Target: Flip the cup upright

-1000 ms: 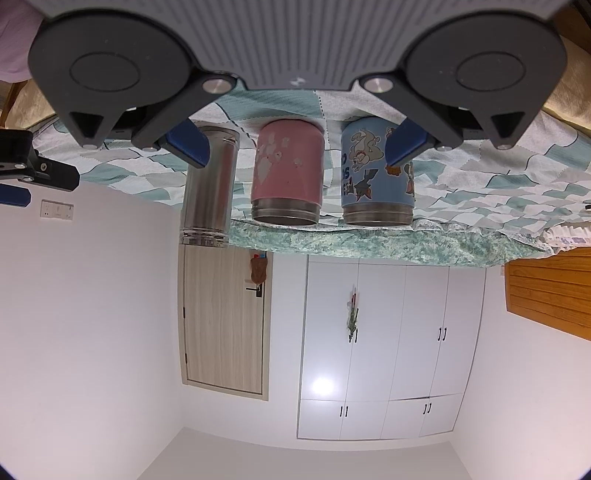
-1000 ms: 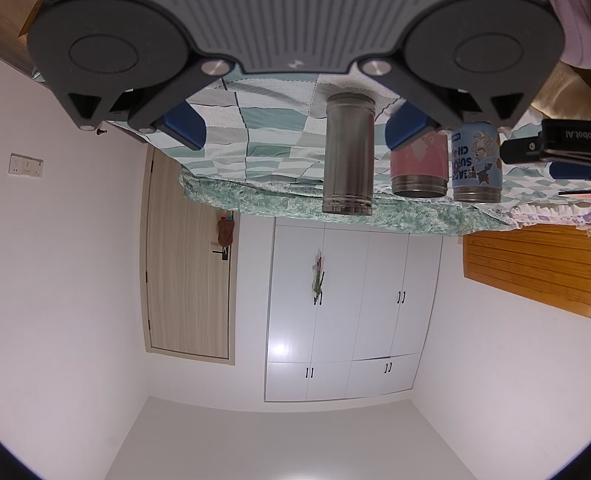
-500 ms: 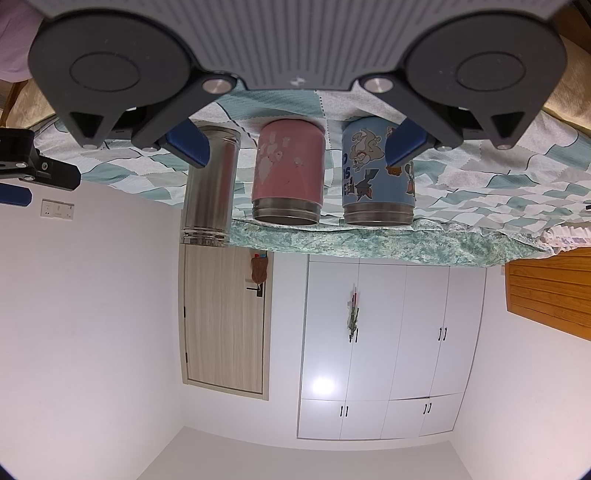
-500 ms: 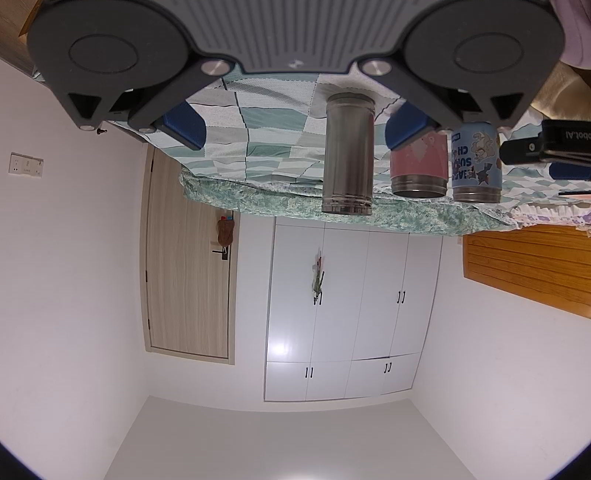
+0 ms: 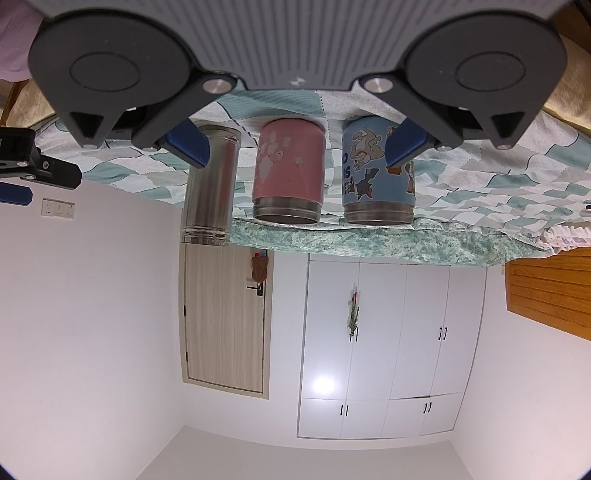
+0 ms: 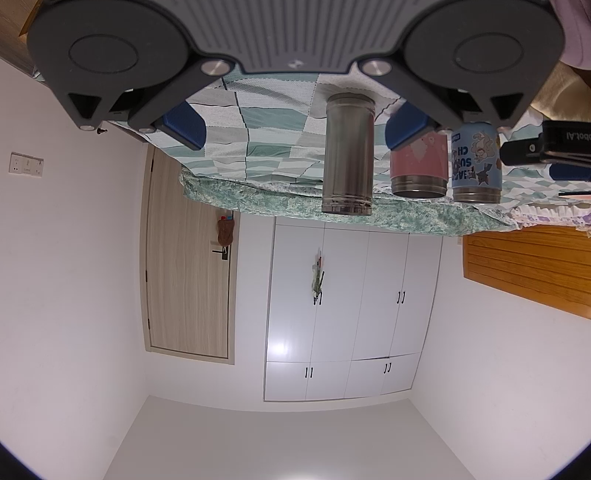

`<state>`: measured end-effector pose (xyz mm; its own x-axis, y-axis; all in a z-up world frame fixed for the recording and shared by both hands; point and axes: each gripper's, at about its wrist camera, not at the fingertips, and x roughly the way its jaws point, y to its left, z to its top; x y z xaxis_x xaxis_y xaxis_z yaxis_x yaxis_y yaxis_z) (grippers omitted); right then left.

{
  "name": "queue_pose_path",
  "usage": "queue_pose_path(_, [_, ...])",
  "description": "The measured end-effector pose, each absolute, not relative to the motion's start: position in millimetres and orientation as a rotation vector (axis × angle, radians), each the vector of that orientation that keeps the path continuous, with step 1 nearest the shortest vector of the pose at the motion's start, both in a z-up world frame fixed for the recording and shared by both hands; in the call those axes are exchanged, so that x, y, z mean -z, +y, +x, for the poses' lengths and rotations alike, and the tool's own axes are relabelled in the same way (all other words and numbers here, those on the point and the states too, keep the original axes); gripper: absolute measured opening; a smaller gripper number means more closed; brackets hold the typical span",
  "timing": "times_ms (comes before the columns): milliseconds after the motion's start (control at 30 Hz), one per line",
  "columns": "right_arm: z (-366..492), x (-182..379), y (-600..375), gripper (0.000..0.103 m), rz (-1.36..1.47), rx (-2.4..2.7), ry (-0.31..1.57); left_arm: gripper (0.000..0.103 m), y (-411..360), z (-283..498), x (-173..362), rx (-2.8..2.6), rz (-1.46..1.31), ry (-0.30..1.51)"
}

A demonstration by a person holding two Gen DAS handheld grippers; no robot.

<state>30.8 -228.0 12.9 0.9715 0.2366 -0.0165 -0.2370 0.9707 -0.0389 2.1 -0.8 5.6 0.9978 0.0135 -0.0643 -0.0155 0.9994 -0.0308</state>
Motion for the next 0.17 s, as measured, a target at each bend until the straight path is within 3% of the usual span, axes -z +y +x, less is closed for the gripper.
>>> queue_pose_path(167, [31.0, -12.8, -227.9, 0.103, -0.041, -0.239, 0.012, 0.103, -0.9, 1.3, -5.3, -0.014, -0.032, 0.059])
